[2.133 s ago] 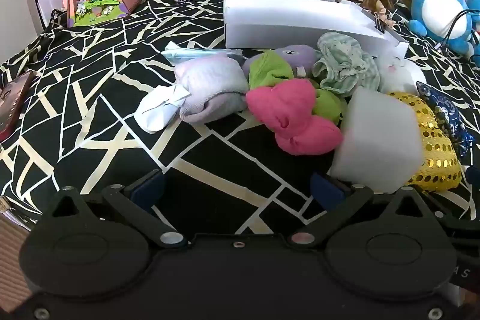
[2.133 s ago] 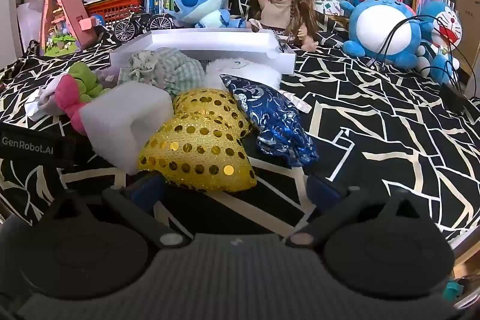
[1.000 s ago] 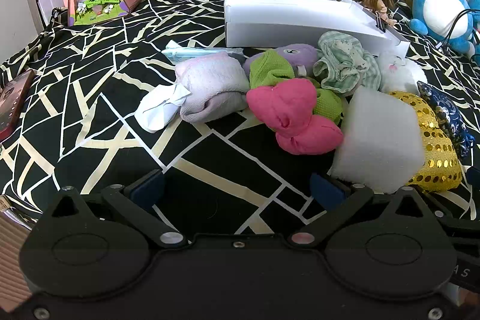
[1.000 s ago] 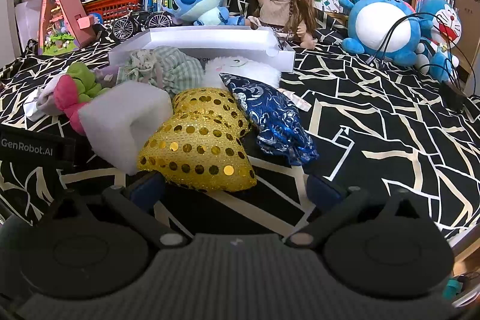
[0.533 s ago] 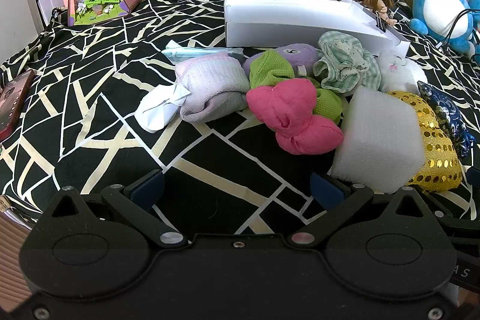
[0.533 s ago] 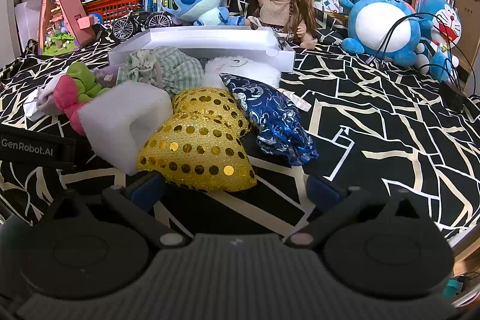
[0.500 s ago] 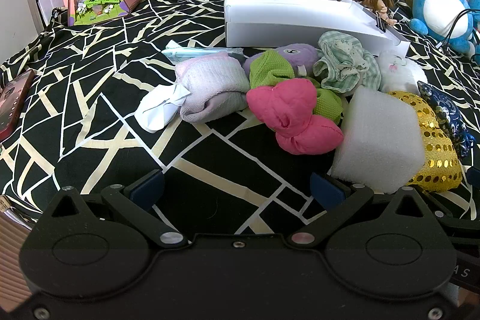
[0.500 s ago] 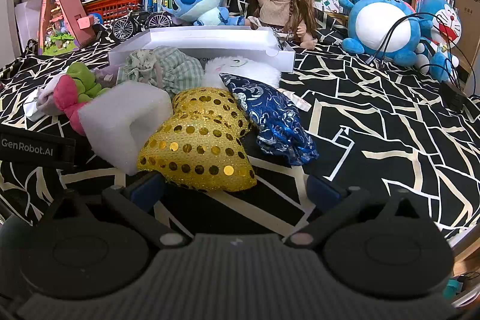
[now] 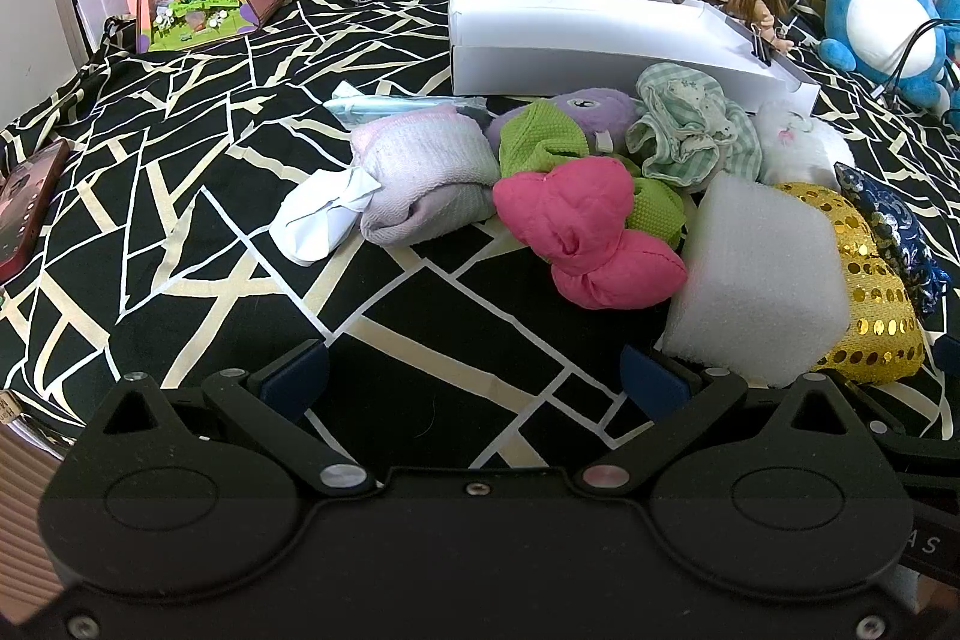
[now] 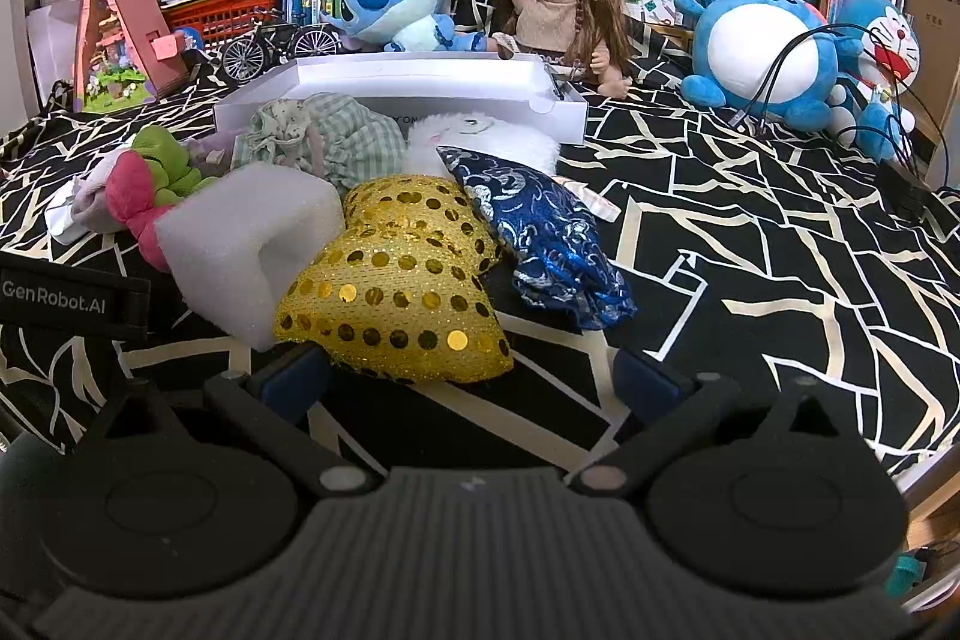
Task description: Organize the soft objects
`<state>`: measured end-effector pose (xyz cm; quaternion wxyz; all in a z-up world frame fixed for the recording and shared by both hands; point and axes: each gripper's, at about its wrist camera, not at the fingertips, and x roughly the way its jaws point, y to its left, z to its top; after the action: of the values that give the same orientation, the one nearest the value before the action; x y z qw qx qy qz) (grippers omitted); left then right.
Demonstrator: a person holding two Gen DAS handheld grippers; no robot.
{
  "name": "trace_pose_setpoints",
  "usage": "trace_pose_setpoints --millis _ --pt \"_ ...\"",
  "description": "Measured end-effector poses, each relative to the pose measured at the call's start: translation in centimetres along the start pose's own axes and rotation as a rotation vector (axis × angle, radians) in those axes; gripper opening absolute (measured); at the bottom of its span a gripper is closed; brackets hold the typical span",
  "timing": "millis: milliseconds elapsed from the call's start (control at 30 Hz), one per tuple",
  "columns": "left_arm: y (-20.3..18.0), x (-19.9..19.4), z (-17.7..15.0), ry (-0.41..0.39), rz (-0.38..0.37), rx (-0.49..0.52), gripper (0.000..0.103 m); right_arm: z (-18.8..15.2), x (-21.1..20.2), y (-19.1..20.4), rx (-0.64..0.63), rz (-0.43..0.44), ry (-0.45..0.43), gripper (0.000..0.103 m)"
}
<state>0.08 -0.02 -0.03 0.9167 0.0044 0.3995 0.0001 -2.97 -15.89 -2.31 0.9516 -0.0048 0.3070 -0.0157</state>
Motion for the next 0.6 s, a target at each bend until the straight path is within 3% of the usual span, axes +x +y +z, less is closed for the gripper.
trace_pose_setpoints --millis 267,600 --pt "1.6 1.1 -0.6 -0.018 0.013 -0.014 0.103 0.1 0.0 0.0 0.015 -0.008 0.008 0.103" --pt "0.8 0.2 -0.9 -0.059 0.007 -0.003 0.103 -0.5 0.0 0.1 0.020 -0.008 -0.028 0.103"
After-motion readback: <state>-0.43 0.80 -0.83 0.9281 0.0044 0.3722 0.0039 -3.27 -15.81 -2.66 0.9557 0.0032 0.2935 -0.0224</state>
